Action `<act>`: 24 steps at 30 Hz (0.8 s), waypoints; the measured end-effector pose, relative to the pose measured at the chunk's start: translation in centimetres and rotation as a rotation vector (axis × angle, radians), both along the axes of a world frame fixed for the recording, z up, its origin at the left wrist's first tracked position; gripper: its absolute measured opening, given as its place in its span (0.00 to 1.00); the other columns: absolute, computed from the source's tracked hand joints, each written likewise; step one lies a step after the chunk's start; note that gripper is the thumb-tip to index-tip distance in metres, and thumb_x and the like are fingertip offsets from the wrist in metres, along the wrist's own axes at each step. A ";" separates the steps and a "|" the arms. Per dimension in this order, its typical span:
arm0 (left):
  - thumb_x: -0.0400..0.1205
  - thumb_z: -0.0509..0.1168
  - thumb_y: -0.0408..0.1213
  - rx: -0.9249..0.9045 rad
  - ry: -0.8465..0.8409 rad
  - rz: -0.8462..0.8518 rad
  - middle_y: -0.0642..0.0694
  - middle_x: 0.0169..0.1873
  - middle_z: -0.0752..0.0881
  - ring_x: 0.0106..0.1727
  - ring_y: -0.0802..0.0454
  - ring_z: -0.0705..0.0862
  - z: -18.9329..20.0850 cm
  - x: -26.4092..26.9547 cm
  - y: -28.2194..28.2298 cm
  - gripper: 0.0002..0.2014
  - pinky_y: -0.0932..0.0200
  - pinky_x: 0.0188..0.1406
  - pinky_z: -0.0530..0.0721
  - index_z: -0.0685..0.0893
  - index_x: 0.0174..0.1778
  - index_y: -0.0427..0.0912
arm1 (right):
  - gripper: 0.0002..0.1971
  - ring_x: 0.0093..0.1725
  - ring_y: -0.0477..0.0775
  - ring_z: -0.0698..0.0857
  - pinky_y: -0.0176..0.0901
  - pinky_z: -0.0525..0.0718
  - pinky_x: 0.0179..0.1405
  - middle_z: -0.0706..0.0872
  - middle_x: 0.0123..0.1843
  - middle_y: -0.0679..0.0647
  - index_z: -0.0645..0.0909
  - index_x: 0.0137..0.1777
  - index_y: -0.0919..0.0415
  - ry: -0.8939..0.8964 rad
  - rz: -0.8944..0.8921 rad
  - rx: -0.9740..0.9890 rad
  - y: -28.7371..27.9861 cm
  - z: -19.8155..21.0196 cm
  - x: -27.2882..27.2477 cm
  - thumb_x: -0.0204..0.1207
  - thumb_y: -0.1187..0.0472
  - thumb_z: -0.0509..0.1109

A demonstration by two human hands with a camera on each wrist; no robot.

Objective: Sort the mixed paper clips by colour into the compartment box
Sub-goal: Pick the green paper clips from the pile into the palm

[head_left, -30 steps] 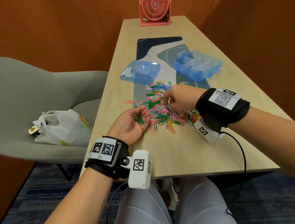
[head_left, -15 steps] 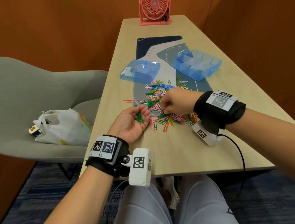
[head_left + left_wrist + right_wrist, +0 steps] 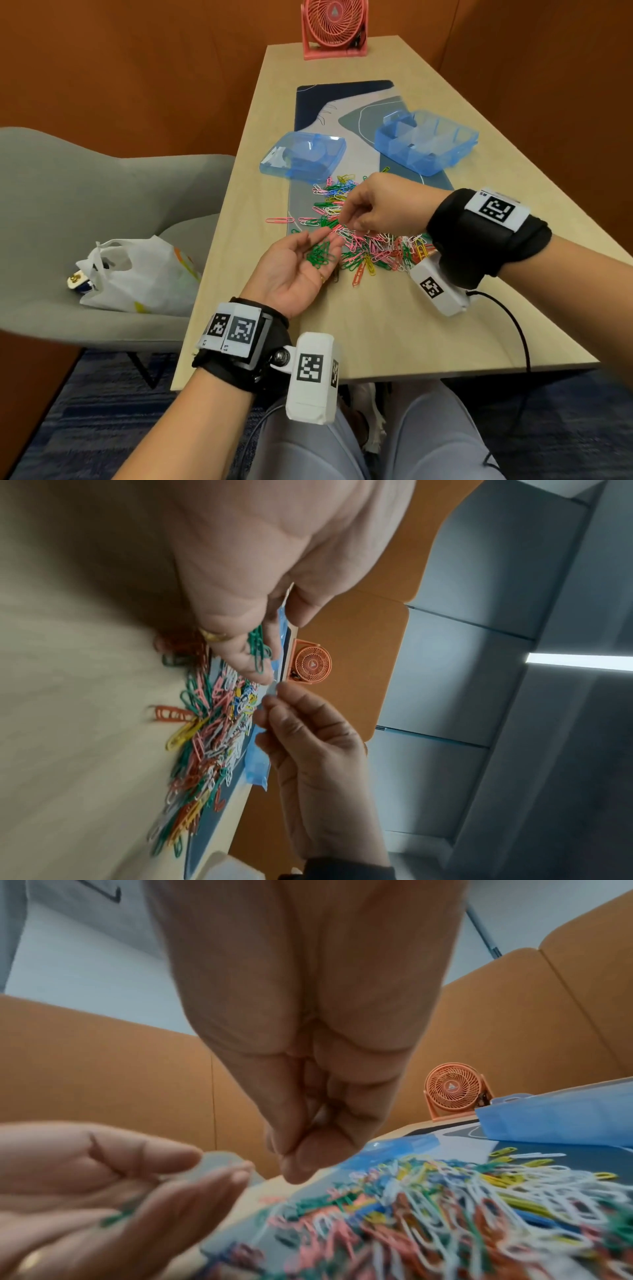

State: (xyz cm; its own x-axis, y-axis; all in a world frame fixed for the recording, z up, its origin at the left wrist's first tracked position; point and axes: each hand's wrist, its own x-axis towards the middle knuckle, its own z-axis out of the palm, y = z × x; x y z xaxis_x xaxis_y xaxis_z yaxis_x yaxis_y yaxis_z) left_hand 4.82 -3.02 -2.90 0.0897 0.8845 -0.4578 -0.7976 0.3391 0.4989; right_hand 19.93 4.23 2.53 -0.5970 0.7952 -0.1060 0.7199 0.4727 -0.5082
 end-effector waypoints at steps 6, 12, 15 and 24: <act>0.83 0.57 0.28 -0.029 0.047 0.035 0.38 0.38 0.82 0.37 0.49 0.83 -0.9 -0.8 -0.3 0.07 0.64 0.35 0.85 0.79 0.48 0.29 | 0.09 0.40 0.42 0.80 0.30 0.74 0.36 0.84 0.39 0.43 0.88 0.53 0.56 -0.262 0.090 0.029 -0.8 -1.6 -0.2 0.76 0.66 0.71; 0.83 0.56 0.29 -0.024 0.042 0.039 0.39 0.39 0.83 0.30 0.51 0.86 -1.4 -0.9 -0.2 0.08 0.65 0.31 0.85 0.80 0.47 0.32 | 0.07 0.35 0.46 0.78 0.28 0.69 0.28 0.77 0.30 0.42 0.84 0.40 0.57 -0.403 0.081 0.115 -0.2 -2.1 0.3 0.75 0.69 0.69; 0.83 0.56 0.29 -0.014 0.057 0.037 0.40 0.39 0.83 0.29 0.52 0.87 -1.5 -0.8 -0.2 0.08 0.65 0.30 0.85 0.80 0.46 0.33 | 0.12 0.38 0.51 0.78 0.30 0.67 0.26 0.78 0.30 0.46 0.78 0.32 0.56 -0.457 0.074 0.129 -0.2 -2.0 0.7 0.76 0.69 0.67; 0.84 0.55 0.29 -0.019 0.065 0.029 0.40 0.38 0.83 0.30 0.52 0.87 -1.5 -0.9 -0.1 0.09 0.64 0.31 0.85 0.80 0.45 0.34 | 0.10 0.40 0.46 0.75 0.33 0.68 0.30 0.72 0.32 0.36 0.87 0.56 0.54 -0.309 0.143 0.126 -0.7 -2.2 -0.7 0.78 0.63 0.69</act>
